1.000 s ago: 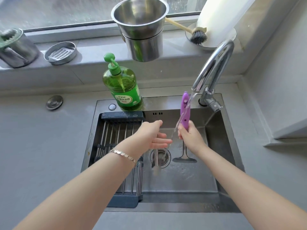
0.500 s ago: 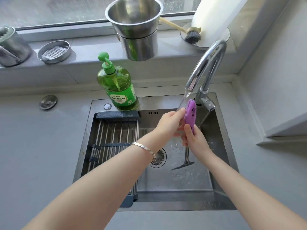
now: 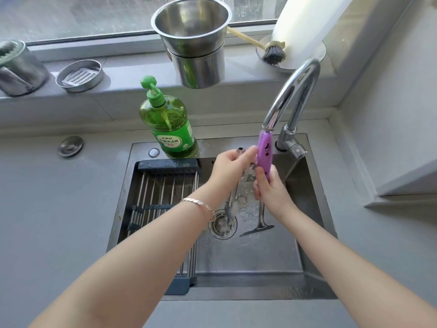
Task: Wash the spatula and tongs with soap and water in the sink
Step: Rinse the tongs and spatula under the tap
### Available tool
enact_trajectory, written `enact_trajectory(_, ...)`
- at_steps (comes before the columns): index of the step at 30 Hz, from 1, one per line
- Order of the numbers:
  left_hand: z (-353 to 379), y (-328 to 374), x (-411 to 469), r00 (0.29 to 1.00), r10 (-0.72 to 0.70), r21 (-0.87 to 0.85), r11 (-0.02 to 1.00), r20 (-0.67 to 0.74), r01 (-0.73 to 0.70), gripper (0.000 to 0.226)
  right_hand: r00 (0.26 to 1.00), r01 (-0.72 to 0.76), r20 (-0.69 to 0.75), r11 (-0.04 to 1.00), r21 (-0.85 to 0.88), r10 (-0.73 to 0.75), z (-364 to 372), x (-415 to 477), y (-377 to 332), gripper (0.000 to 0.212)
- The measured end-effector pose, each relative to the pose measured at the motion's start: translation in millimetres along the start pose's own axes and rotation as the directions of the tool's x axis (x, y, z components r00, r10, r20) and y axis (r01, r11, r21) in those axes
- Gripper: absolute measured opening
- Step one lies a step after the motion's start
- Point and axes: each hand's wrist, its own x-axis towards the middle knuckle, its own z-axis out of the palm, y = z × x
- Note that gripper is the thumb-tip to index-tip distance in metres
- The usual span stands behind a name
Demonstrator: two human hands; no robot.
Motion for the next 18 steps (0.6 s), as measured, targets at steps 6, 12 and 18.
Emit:
enact_trajectory(6, 17, -6, 3, 0.976, -0.212, -0.263, 0.94, 0.043, 0.216, 0.029, 0.997, -0.071, -0.05, 0.992, -0.105, 0.066, 15, 7, -1, 0.034)
enact_trajectory(12, 28, -14, 3, 0.977, -0.211, -0.248, 0.946, 0.013, 0.208, 0.042, 0.987, -0.156, -0.062, 0.968, -0.198, 0.147, 8, 8, -3, 0.04)
enact_trajectory(18, 17, 0, 5, 0.991, -0.122, -0.118, 0.986, -0.051, 0.116, 0.018, 0.975, -0.202, 0.079, 0.977, -0.071, 0.208, 12, 9, -23, 0.048)
